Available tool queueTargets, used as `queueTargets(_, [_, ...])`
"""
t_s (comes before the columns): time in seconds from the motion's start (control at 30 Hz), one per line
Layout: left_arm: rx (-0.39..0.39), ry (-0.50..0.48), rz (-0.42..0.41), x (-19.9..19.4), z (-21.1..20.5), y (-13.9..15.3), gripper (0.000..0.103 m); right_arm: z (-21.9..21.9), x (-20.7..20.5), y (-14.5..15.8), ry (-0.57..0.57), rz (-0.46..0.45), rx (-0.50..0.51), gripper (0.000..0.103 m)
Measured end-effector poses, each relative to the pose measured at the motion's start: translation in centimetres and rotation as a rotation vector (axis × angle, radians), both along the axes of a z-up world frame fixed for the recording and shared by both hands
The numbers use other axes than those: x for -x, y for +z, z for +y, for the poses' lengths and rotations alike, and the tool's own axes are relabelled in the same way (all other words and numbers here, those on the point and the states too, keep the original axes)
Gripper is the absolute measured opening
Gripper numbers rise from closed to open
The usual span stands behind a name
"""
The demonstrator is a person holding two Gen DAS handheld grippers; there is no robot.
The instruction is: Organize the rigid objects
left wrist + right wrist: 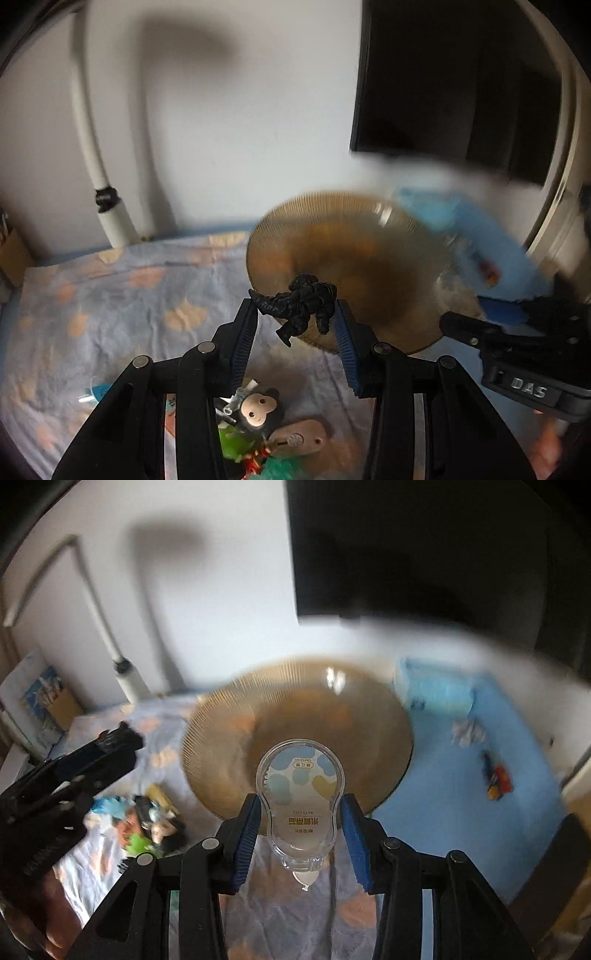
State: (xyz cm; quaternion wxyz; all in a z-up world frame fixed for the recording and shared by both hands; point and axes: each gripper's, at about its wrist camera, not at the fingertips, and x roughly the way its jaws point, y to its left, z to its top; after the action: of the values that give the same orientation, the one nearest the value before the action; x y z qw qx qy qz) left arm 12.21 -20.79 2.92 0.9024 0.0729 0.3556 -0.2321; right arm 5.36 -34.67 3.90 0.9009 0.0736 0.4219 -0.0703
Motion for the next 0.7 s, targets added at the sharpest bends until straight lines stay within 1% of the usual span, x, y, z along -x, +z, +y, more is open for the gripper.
queueTargets(0.07, [-0.006,-0.026,0.038,-0.6,-0.9,-1.1,0.039,-0.9,-1.0,-1.5,0.004,0.054,-0.023,0.043])
queueTargets(0.13, [-0.011,-0.034,0.061,-1.4,-1.3,-2.0,0.039,-1.2,-1.3,-2.3,-0.002,0.087,-0.009,0.043])
queueTargets(0.17, [-0.017,-0.04,0.069,-1.6,-1.7,-2.3,0.04,-1.5,-1.6,-2.7,-0.004,0.106,-0.012,0.043])
queueTargets(0.23, [-0.034,-0.057,0.06,-1.5,-2.2,-2.5,0.04,-2.3,-1.7,-3.1,-0.014,0.119,-0.036,0.043])
queueTargets(0.27, [-0.047,-0.067,0.061,-1.5,-2.5,-2.5,0.046,-2.5,-1.9,-3.1,-0.022,0.118,-0.036,0.044])
queueTargets(0.3, [-0.046,-0.078,0.066,-1.3,-2.5,-2.3,0.052,-2.6,-2.1,-3.0,-0.027,0.114,-0.03,0.046])
queueTargets(0.33, [-0.04,-0.081,0.069,-1.2,-2.5,-2.0,0.069,-2.8,-2.3,-2.9,-0.029,0.114,-0.029,0.054])
queueTargets(0.37, [-0.017,-0.072,0.058,-1.1,-1.8,-1.6,0.073,-3.1,-2.2,-2.7,-0.038,0.111,-0.034,0.058])
queueTargets(0.4, [0.008,-0.063,0.039,-0.8,-1.1,-1.1,0.073,-3.3,-2.1,-2.3,-0.051,0.101,-0.039,0.061])
queueTargets(0.53, [0.08,-0.008,-0.015,0.8,3.6,1.3,0.073,-3.7,-0.1,0.1,-0.06,0.034,-0.069,0.061])
queueTargets(0.57, [0.104,0.02,-0.023,1.5,5.5,1.9,0.073,-3.6,0.4,0.6,-0.056,0.024,-0.074,0.061])
queueTargets(0.6, [0.118,0.039,-0.027,1.9,6.7,2.2,0.073,-3.2,1.3,1.2,-0.05,0.012,-0.076,0.061])
queueTargets(0.67, [0.162,0.098,-0.048,3.7,10.7,3.0,0.073,-2.3,2.6,2.0,-0.033,-0.004,-0.075,0.061])
queueTargets(0.7, [0.168,0.122,-0.057,4.4,11.8,3.3,0.073,-1.5,3.3,2.5,-0.02,-0.014,-0.074,0.061])
